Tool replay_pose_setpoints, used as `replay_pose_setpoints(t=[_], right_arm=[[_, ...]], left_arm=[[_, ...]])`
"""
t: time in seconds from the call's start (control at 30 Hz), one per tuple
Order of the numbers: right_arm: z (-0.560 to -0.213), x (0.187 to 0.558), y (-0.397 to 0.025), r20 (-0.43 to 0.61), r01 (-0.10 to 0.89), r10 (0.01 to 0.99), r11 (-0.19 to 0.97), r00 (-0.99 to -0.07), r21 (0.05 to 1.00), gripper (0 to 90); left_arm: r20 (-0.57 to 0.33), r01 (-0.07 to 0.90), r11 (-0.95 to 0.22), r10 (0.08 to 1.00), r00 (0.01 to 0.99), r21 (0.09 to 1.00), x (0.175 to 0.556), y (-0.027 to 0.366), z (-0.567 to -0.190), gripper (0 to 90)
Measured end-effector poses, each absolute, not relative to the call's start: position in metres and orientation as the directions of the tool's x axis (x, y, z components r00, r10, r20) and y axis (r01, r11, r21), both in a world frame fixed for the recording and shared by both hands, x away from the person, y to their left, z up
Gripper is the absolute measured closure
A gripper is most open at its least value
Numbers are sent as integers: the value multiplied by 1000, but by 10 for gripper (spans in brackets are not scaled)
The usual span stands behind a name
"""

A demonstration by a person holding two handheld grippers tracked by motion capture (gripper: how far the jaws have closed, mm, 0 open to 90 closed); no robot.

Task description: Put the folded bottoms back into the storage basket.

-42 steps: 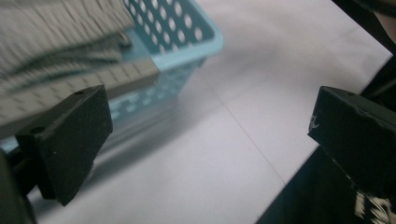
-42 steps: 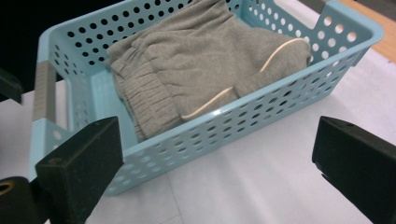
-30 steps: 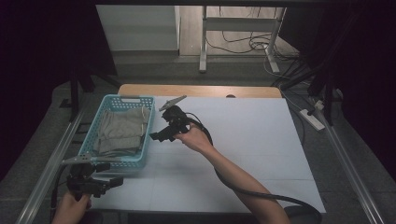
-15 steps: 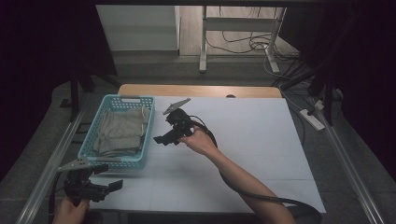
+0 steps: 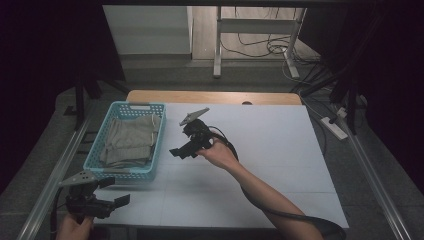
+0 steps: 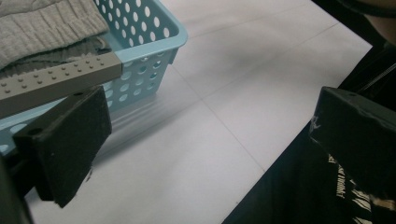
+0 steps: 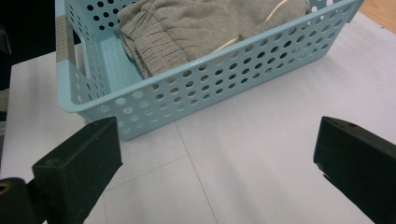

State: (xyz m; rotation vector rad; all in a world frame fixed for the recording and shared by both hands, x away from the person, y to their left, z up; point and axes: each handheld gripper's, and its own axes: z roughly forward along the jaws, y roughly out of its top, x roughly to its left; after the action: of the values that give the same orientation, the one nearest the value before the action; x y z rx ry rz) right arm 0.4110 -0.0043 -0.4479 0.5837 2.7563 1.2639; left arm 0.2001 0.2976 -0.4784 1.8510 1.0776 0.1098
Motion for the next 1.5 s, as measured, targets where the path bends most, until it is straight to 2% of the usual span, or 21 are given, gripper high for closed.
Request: replay_pose_setpoints(t=[0.73, 1.5], right_arm=[[-451, 397, -35, 100, 323, 374, 603, -922, 729, 13], [-445, 380, -89, 81, 343, 425, 585, -901, 735, 3]], left_arm=[[-350, 625, -157, 713, 608, 765, 198, 297, -478, 0], [-332, 624, -180, 718, 612, 760, 199, 294, -478, 9]])
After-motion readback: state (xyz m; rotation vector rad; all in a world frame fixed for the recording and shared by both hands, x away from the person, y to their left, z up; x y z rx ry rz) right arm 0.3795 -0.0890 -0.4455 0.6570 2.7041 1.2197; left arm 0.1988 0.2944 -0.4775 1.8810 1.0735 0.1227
